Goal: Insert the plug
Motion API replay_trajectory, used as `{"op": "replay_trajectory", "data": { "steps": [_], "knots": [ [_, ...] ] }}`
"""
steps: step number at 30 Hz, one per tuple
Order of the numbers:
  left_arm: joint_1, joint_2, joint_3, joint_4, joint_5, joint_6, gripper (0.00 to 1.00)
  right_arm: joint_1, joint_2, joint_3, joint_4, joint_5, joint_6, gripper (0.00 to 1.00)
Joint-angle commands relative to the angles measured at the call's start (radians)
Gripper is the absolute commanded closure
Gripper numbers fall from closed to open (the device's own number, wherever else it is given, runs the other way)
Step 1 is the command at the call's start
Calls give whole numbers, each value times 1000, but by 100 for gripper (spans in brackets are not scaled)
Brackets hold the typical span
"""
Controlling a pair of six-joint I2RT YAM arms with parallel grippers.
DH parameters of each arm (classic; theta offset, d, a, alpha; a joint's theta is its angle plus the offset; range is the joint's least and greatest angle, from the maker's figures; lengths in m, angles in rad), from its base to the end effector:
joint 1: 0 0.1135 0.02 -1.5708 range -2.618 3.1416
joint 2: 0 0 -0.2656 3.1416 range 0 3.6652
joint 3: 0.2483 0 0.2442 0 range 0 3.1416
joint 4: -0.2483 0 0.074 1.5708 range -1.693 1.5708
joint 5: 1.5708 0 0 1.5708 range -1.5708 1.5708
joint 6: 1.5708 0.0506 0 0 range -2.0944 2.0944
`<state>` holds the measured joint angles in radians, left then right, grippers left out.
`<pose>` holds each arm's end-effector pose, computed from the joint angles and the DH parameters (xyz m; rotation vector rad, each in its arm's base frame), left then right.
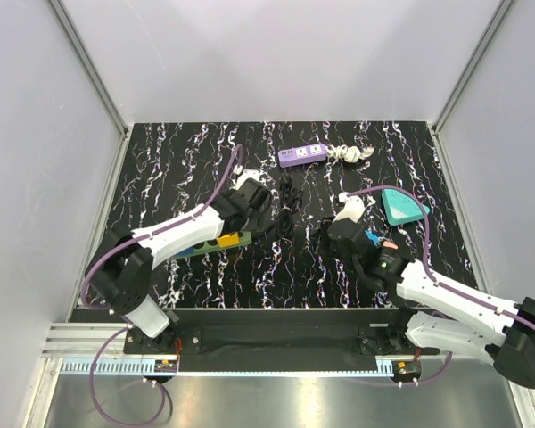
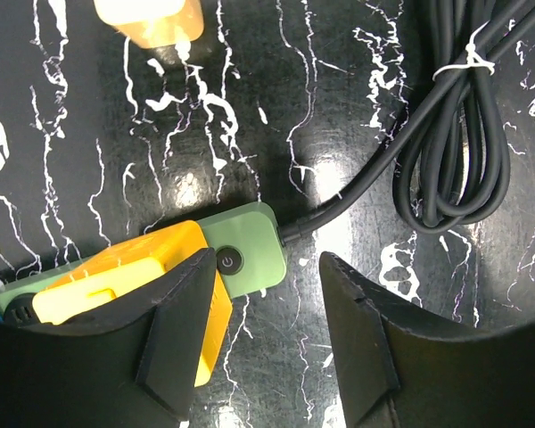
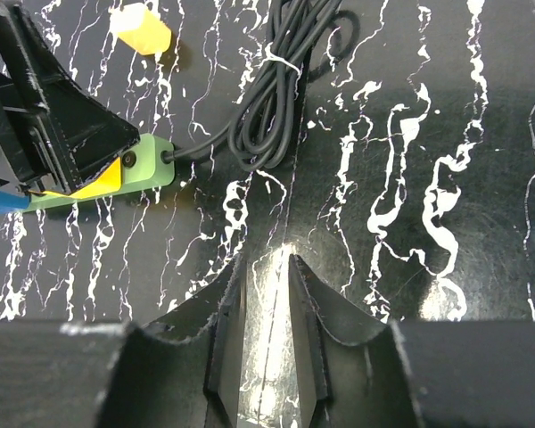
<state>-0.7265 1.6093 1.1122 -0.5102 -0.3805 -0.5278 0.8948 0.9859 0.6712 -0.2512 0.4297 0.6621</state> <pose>0.2603 -0.2062 0.2165 0.1080 2.4713 -0.0344 0.1530 0.1571 0.2544 0.0063 2.1169 0.4844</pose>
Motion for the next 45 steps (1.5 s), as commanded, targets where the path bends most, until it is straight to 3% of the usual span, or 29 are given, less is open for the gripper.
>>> {"op": "replay_trajectory", "data": {
  "steps": [1, 11, 16, 18, 22, 29, 34, 45],
  "knots": [
    [29, -41, -66, -212, -127, -6, 42, -2, 4, 30, 44, -12, 21, 69],
    [38, -64, -80, -214, -103, -55, 39, 0, -26, 27, 40, -22, 1, 69],
    [38, -156, 84, -211, -15, -12, 32, -2, -52, 47, 10, 3, -24, 69],
    [39, -160, 171, -211, -21, 34, 25, -2, -55, 57, -5, 4, -30, 67],
    [67, -94, 267, -218, -70, 86, 21, -2, -73, 67, -17, 9, -32, 62],
    [179, 89, 394, -220, -23, 117, 21, -2, -127, 51, -16, 53, -42, 38],
    [225, 239, 491, -220, 26, 109, 22, -2, -165, 42, -17, 64, -65, 4],
    [256, 471, 603, -226, 29, 135, 25, -2, -187, 2, -2, 60, -64, 0]
  ]
}}
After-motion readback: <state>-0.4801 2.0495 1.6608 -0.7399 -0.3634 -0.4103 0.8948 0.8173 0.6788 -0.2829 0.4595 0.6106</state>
